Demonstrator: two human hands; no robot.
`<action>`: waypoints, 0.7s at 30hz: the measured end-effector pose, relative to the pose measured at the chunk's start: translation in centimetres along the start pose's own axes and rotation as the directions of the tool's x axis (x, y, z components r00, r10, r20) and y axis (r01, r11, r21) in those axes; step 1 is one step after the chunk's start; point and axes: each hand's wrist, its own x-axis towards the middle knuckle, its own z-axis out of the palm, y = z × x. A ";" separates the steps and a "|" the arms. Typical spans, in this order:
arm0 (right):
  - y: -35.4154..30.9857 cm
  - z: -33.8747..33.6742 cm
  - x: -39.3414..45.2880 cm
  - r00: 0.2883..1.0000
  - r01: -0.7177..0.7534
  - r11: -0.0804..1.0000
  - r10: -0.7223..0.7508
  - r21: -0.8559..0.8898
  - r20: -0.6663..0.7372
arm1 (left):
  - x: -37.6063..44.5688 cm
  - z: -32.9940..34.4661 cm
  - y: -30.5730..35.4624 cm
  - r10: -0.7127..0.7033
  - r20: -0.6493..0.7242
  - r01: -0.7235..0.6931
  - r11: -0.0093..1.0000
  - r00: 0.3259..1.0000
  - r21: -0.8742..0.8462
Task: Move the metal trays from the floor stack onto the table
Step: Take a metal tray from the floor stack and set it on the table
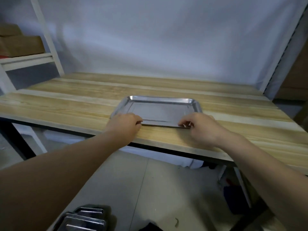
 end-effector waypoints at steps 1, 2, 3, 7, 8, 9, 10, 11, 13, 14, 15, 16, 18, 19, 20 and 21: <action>0.5 0.1 0.1 0.998 -0.022 0.999 0.021 -0.029 -0.051 | 0.1 -0.1 0.3 -0.010 0.012 0.011 1.000 1.000 -0.011; 0.7 0.3 0.3 0.995 -0.025 0.998 0.020 -0.052 -0.097 | 0.1 -0.3 0.6 -0.013 0.021 0.013 1.000 1.000 -0.001; 0.7 0.7 0.4 0.991 -0.008 0.998 0.000 -0.061 -0.134 | 0.2 -0.4 0.8 -0.014 0.021 0.014 1.000 1.000 0.013; -0.7 2.1 1.5 0.973 0.049 0.996 -0.066 -0.079 -0.222 | 1.5 -0.5 0.8 -0.075 0.043 0.076 0.997 0.996 -0.026; -0.9 2.2 2.1 0.968 0.038 0.992 -0.066 -0.120 -0.241 | 2.0 -0.5 0.7 -0.093 0.058 0.095 0.994 0.994 -0.046; -1.1 2.2 2.8 0.964 0.022 0.986 -0.065 -0.164 -0.258 | 2.5 -0.4 0.6 -0.108 0.064 0.112 0.991 0.992 -0.068; -1.3 2.2 3.5 0.963 0.003 0.980 -0.057 -0.201 -0.263 | 2.8 -0.3 0.5 -0.127 0.071 0.134 0.987 0.989 -0.093; -1.5 2.2 4.2 0.963 -0.015 0.973 -0.047 -0.230 -0.264 | 3.1 -0.2 0.5 -0.151 0.080 0.160 0.979 0.985 -0.124; -1.7 2.1 5.4 0.966 -0.046 0.965 -0.024 -0.260 -0.259 | 3.4 0.1 0.3 -0.187 0.086 0.199 0.968 0.979 -0.154; -1.6 2.1 6.0 0.966 -0.061 0.964 -0.008 -0.261 -0.257 | 3.5 0.3 0.2 -0.187 0.076 0.196 0.971 0.979 -0.137; -1.6 2.1 6.3 0.966 -0.078 0.964 0.010 -0.254 -0.257 | 3.5 0.6 0.0 -0.176 0.068 0.183 0.975 0.982 -0.126; -1.7 2.1 6.5 0.967 -0.092 0.965 0.028 -0.244 -0.254 | 3.4 0.6 -0.1 -0.166 0.071 0.174 0.976 0.984 -0.131; -1.7 2.3 6.6 0.966 -0.104 0.963 0.038 -0.249 -0.255 | 3.2 0.7 -0.6 -0.156 0.080 0.167 0.973 0.985 -0.159; -1.7 2.3 6.5 0.966 -0.104 0.961 0.036 -0.258 -0.255 | 3.0 0.6 -0.8 -0.154 0.080 0.165 0.972 0.985 -0.166; -1.8 2.3 6.3 0.967 -0.099 0.960 0.032 -0.262 -0.251 | 2.9 0.5 -1.0 -0.154 0.079 0.166 0.971 0.985 -0.175; -1.9 2.4 6.0 0.968 -0.088 0.961 0.021 -0.262 -0.248 | 2.7 0.4 -1.1 -0.155 0.074 0.166 0.968 0.985 -0.190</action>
